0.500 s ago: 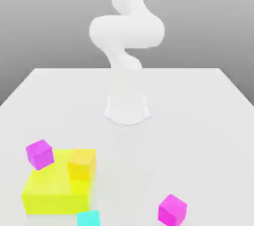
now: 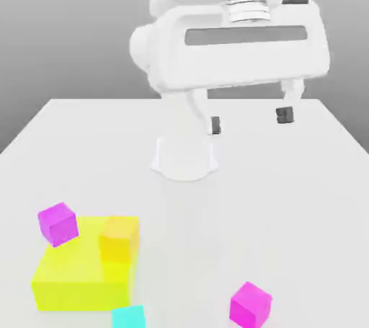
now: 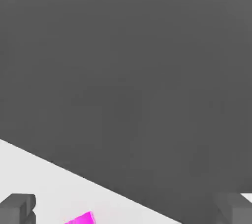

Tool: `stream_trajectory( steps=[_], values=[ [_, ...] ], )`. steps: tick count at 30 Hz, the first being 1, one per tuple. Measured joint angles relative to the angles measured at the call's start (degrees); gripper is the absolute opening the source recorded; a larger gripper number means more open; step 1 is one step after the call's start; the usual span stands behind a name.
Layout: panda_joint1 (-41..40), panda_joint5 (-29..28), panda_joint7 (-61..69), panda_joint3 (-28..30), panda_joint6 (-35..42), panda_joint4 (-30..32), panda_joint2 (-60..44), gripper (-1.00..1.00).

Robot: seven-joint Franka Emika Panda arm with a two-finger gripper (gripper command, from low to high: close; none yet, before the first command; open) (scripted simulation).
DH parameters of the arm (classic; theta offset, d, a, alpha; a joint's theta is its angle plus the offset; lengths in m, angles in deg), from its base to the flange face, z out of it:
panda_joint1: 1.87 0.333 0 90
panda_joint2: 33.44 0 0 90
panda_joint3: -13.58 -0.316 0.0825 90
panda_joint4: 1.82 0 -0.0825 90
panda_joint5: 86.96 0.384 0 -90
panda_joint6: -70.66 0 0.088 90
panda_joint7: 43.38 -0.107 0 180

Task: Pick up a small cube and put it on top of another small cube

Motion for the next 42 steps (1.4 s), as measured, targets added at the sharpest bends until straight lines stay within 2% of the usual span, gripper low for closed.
stream_trajectory(
  steps=[6,11,16,17,23,29,33,42],
  values=[
    [1.99,-0.27,7.06,-1.24,-4.87,1.74,-12.33,0.00],
    [2.90,-3.62,10.70,-1.57,-9.04,3.24,-22.39,0.00],
    [2.64,-3.85,11.76,-2.23,-16.53,1.80,-32.75,0.00],
    [2.49,-3.76,11.84,-2.40,-17.69,1.52,-34.21,-1.00],
    [2.48,-3.64,11.90,-2.43,-18.15,1.37,-34.94,-1.00],
    [2.85,-4.40,11.05,-1.55,-10.50,3.45,-25.19,-1.00],
    [0.12,-3.33,5.88,2.27,-5.33,6.42,-17.17,-1.00],
    [-13.51,-8.58,-13.20,7.19,5.41,13.74,1.19,-1.00]
  ],
)
